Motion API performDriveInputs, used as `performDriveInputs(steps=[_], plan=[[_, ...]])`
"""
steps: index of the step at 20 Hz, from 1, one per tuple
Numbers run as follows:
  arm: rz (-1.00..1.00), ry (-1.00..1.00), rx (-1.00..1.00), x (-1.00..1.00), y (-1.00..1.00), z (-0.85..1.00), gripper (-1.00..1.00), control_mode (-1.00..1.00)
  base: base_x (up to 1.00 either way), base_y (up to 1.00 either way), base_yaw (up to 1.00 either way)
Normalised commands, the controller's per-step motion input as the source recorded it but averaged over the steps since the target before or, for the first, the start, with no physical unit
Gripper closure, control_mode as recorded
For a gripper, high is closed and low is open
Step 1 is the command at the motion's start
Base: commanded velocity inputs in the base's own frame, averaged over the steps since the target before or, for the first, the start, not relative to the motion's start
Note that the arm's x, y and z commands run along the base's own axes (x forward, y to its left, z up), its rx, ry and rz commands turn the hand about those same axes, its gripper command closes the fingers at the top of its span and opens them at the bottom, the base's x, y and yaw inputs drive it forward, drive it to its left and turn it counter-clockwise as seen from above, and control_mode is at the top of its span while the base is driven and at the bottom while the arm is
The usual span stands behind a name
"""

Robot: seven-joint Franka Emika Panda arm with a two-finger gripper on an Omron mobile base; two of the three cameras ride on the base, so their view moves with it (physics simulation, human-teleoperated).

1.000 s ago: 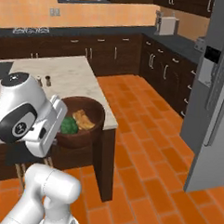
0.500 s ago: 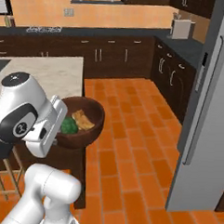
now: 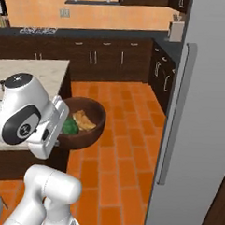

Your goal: Pick the chicken drumstick and broccoli from their plates and place them in the bowl. Then put the bowl in the fridge.

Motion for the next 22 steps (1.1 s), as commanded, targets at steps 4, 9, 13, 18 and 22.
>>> performDriveInputs(steps=[4, 9, 13, 18, 22], plan=[[0.0, 0.0, 0.0, 0.0, 0.0, 0.0, 1.0, 1.0, 0.71, -0.21, 0.0], [0.0, 0.0, 0.0, 0.0, 0.0, 0.0, 1.0, 1.0, 0.51, -0.65, -0.03], [0.0, 0.0, 0.0, 0.0, 0.0, 0.0, 1.0, 1.0, 0.95, -0.06, -0.11], [0.0, 0.0, 0.0, 0.0, 0.0, 0.0, 1.0, 1.0, 0.63, 0.0, -0.17], [0.0, 0.0, 0.0, 0.0, 0.0, 0.0, 1.0, 1.0, 0.64, -0.21, -0.16]])
